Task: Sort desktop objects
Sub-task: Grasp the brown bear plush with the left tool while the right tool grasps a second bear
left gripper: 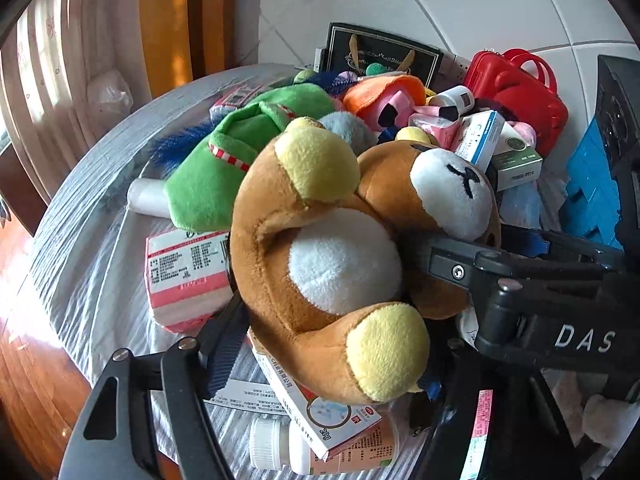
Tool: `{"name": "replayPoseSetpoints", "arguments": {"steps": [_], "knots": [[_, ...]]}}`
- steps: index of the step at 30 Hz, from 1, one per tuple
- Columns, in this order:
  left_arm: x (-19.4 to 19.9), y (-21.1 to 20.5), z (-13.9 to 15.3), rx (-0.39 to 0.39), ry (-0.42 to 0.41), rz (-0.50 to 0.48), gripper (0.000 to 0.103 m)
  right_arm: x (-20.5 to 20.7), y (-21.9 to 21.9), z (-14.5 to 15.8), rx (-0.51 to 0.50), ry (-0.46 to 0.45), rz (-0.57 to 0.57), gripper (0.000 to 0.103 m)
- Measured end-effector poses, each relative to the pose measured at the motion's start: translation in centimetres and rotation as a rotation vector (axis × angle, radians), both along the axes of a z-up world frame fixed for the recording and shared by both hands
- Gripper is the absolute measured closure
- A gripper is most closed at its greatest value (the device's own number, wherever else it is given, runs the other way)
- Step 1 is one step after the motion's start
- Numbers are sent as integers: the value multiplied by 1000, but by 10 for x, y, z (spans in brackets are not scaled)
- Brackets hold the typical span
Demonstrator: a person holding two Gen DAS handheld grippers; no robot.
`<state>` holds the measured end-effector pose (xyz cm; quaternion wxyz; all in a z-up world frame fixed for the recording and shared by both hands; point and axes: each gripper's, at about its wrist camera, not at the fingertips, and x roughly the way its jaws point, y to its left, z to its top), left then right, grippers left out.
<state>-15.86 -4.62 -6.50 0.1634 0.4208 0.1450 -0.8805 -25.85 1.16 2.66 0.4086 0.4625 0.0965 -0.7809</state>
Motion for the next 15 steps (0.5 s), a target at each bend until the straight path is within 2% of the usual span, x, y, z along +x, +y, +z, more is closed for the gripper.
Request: {"name": "replayPoseSetpoints", "arguments": {"steps": [7,15], "knots": [[-1,15,51,-82,117,-58,32,2,18,55,-79,90,-48,17],[-2,49,106,-126,262,-187,32,17,63,121,-135,223,-172,17]]}}
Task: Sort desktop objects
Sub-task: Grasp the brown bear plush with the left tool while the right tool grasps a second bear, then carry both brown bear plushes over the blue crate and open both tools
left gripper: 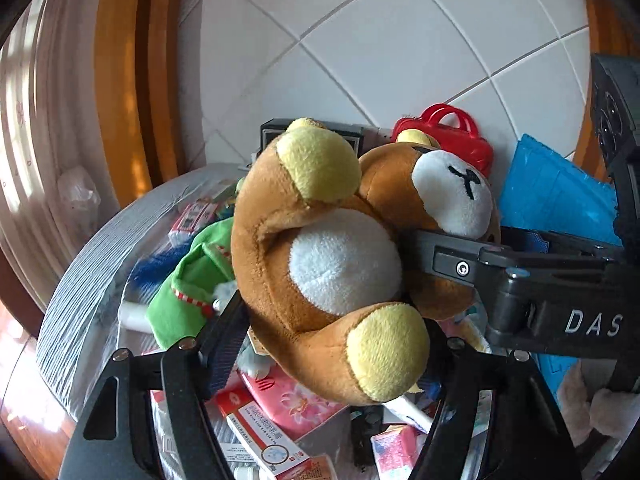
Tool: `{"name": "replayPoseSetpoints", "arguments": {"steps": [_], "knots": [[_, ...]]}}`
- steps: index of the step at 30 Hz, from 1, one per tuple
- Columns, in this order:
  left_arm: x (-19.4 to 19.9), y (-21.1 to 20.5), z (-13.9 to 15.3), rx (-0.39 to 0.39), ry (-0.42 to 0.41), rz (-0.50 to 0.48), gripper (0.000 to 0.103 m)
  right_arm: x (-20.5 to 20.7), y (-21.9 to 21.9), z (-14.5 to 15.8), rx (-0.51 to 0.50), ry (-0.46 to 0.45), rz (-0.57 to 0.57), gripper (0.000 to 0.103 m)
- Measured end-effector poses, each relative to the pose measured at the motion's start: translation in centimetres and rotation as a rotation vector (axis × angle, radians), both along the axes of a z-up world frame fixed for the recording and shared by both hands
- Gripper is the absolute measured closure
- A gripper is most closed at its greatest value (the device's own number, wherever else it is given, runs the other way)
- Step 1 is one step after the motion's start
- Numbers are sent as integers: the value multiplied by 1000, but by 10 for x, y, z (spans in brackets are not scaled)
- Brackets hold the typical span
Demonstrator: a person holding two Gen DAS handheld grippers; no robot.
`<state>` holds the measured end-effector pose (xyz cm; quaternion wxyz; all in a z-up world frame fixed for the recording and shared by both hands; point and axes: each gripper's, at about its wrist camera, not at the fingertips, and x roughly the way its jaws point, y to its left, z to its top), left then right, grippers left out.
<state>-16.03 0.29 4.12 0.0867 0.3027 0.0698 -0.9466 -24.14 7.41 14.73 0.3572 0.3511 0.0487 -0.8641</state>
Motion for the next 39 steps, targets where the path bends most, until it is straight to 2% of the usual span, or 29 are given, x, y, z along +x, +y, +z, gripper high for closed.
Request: {"name": "replayPoseSetpoints", "arguments": {"steps": [11,17,21,26,31,39], "knots": [[-12,71,70,-30,147,-280,32,21,88,74,-32,143,-259,17],[-23,136,110,-38,215,-459,32,35,156,117,-44,221,-441,17],[-29,189,130,-30,229,-568,32,43,207,137,-39,247,-549,17],[-41,265,149,-20,185,-698,32,44,271,153,-20,242,-653,17],[-62,345,158,-29,76,-782,32,32,342,157,-8,168,-717,17],[-96,446,138,-34,-129,-846,32,2,435,148,63,18,-733,17]]}}
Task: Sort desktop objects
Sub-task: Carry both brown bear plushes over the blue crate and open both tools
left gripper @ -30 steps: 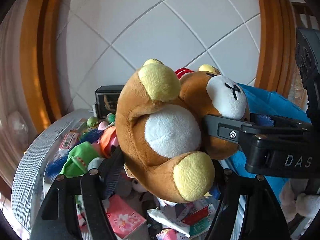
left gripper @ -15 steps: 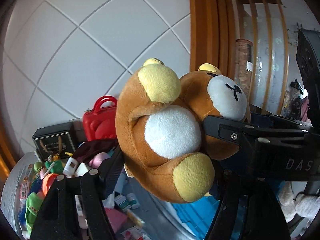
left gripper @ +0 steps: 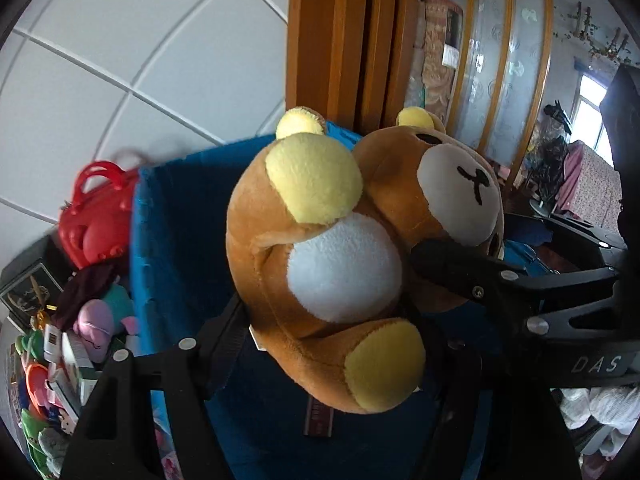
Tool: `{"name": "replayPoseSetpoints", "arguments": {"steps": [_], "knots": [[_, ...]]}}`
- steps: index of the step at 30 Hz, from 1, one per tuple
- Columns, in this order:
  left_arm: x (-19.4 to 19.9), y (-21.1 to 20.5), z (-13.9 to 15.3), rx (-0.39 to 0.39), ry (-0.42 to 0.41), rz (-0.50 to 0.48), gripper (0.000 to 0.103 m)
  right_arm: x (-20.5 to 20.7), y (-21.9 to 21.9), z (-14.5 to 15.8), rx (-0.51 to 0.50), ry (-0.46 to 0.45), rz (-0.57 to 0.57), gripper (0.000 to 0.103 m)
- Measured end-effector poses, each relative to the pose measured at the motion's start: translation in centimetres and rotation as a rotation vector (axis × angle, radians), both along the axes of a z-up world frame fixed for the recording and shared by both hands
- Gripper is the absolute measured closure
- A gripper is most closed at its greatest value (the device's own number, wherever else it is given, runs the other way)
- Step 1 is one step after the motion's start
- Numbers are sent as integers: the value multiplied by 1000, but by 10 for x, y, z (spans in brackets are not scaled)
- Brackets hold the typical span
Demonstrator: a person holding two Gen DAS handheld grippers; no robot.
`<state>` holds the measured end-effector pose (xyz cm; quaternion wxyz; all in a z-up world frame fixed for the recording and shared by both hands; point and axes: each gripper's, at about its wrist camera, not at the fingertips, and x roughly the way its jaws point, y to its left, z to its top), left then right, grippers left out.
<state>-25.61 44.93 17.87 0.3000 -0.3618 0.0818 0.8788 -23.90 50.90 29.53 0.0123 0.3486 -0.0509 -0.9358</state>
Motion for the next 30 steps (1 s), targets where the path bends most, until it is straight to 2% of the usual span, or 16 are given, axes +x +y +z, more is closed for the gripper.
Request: {"name": "replayPoseSetpoints", "arguments": {"steps": [4,9,16,21,30], "knots": [[-16,39,-23,-51,-86,-11,32,-6,30,-20,-10,-107,3,17],[-24,60,-50,-86,-186,-23,32,-11,59,-51,-39,-217,29,17],[-29,69,-62,-87,-222,-22,32,-11,76,-67,-99,-241,32,18],[-30,66,-64,-79,-228,-19,32,-12,78,-68,-91,-239,34,18],[-38,60,-71,-93,-246,-14,32,-21,84,-78,-137,-285,27,16]]}}
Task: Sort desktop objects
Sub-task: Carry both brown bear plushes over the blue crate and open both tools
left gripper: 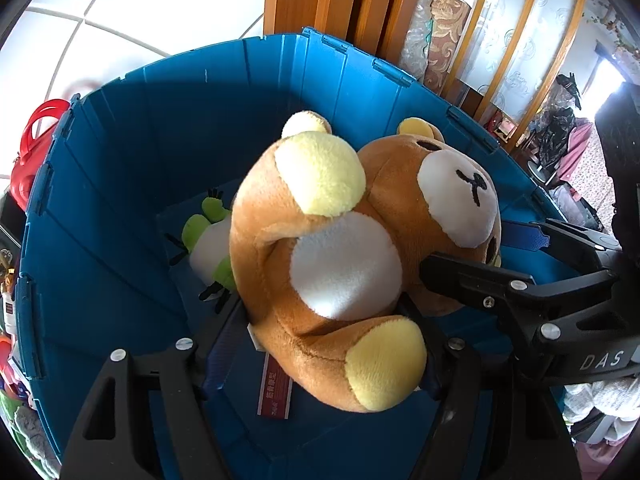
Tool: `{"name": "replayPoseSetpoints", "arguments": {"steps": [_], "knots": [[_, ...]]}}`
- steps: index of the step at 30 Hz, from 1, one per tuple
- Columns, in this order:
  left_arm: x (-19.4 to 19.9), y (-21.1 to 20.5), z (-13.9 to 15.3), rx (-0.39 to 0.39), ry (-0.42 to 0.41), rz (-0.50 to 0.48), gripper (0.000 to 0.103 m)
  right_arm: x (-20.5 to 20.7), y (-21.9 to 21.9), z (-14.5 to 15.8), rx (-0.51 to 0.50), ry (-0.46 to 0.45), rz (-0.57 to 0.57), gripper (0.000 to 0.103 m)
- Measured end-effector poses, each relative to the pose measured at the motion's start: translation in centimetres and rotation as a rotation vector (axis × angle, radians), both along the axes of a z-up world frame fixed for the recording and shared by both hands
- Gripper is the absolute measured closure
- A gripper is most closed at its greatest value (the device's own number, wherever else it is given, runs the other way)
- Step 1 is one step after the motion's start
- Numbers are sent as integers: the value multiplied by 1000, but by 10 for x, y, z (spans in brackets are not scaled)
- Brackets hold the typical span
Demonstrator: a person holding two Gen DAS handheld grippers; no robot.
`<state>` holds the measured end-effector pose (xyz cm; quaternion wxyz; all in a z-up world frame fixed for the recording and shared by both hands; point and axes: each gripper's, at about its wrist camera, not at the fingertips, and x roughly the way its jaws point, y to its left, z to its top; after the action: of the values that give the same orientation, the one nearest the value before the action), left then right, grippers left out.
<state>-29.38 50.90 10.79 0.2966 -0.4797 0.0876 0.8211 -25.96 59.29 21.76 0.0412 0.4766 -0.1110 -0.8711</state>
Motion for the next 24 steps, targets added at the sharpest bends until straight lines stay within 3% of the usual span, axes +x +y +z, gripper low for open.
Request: {"name": "replayPoseSetpoints", "arguments": {"steps": [8,24], "knots": [[-1,-4,-1,-38,43,33,31,2,-5,1,59,5,-24,14],[-5,-11,-3,-55,33,59,31,1,-3,-1,71,-9,-41,14]]}}
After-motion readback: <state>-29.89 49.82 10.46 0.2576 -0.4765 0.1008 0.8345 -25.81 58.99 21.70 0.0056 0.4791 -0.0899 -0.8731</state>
